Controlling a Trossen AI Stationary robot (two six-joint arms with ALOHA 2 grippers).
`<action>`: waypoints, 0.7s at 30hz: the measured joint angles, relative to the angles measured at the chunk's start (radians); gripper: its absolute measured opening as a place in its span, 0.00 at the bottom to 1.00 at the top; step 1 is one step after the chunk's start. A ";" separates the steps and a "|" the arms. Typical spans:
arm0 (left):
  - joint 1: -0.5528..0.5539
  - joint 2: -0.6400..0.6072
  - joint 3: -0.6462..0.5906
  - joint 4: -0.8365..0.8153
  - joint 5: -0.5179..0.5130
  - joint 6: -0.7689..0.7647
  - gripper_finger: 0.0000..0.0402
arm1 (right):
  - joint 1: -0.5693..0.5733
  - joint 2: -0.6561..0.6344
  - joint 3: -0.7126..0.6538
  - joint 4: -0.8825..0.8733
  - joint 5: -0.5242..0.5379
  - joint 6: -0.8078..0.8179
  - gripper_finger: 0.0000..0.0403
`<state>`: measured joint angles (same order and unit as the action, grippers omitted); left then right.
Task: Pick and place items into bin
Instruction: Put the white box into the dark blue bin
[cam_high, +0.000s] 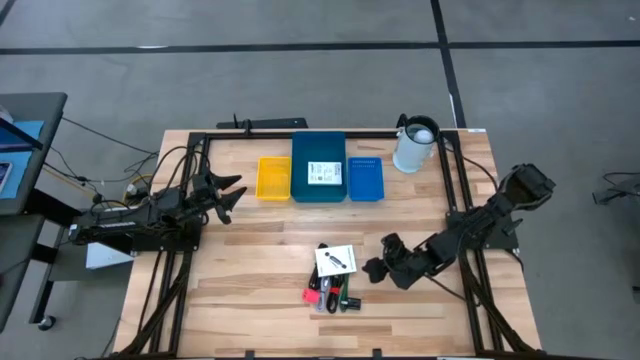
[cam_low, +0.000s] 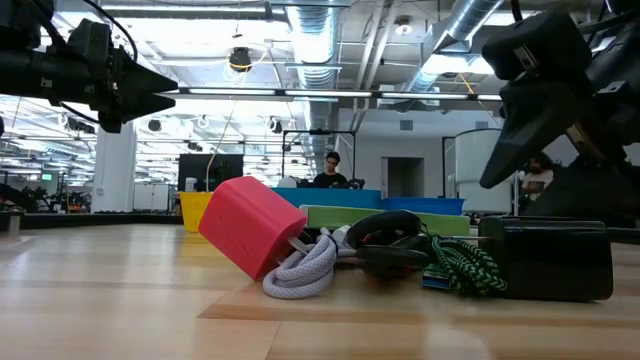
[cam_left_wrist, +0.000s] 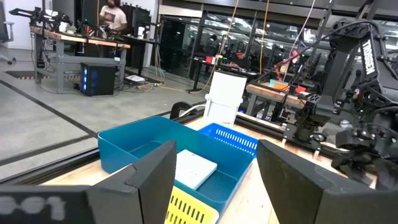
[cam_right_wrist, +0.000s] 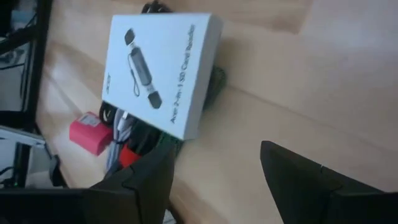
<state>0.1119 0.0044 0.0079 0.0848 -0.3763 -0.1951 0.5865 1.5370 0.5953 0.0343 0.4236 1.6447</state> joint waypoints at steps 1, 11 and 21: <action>0.000 0.000 0.000 0.000 0.000 0.000 0.53 | 0.000 0.013 0.000 0.021 -0.001 -0.001 0.58; 0.000 0.000 0.000 0.000 0.000 0.000 0.53 | -0.017 0.088 -0.009 0.154 -0.007 -0.003 0.58; 0.000 0.000 0.000 0.000 0.000 0.000 0.53 | -0.048 0.106 -0.061 0.272 -0.008 -0.017 0.58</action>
<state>0.1118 0.0044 0.0078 0.0845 -0.3763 -0.1951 0.5384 1.6428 0.5339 0.3059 0.4156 1.6280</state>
